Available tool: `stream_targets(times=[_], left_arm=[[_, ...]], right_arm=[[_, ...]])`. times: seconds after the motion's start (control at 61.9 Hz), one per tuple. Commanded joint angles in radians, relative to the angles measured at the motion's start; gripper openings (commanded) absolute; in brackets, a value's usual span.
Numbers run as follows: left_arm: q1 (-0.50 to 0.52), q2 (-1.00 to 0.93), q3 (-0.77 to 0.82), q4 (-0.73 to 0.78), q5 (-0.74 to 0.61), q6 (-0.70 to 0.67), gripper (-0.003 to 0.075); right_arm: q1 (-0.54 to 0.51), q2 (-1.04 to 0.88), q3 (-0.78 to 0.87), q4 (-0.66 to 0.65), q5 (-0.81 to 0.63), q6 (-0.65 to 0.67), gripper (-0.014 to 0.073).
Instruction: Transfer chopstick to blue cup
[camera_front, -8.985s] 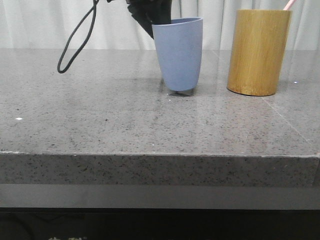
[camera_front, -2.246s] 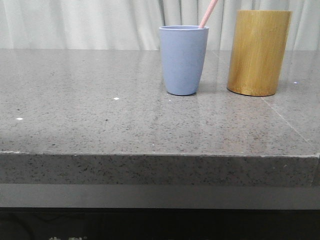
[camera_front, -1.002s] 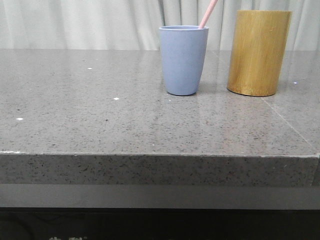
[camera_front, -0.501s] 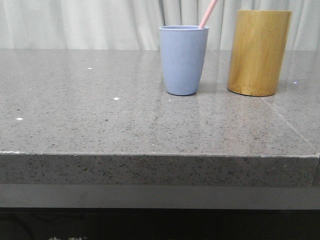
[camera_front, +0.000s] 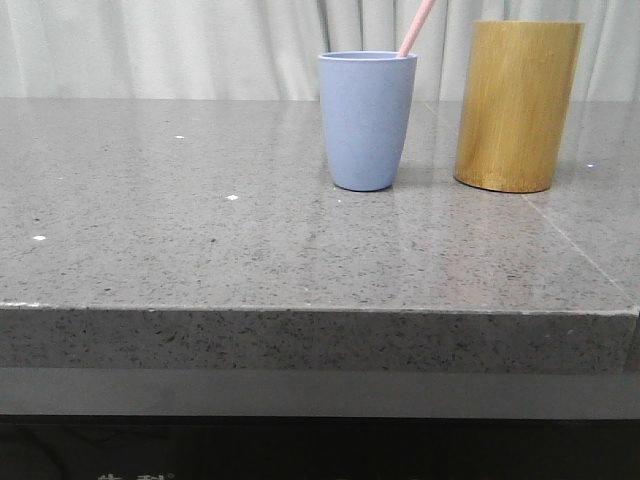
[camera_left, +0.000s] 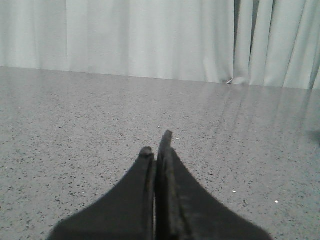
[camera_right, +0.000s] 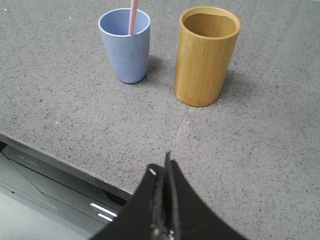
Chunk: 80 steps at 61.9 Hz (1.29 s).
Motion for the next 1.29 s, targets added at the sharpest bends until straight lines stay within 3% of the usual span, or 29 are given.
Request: stream_targets(times=[0.0,0.856,1.115,1.277], left_arm=[[-0.007,-0.027,0.013,-0.012,-0.080,-0.006,-0.0019],[-0.007,-0.025,0.013,-0.012,-0.080,-0.006,-0.0019],[-0.007,-0.025,0.013,-0.012,-0.080,-0.006,-0.0019],[-0.007,-0.025,0.013,-0.012,-0.080,-0.006,-0.0019]], right_arm=[[-0.007,0.005,-0.025,-0.008,-0.079,-0.001,-0.0067],[-0.017,-0.017,-0.008,-0.049,-0.110,-0.005,-0.0067],[-0.225,-0.238,0.327,-0.066,-0.505,-0.006,-0.0067],[-0.271,-0.391,0.585,-0.048,-0.729,-0.006,-0.0067]])
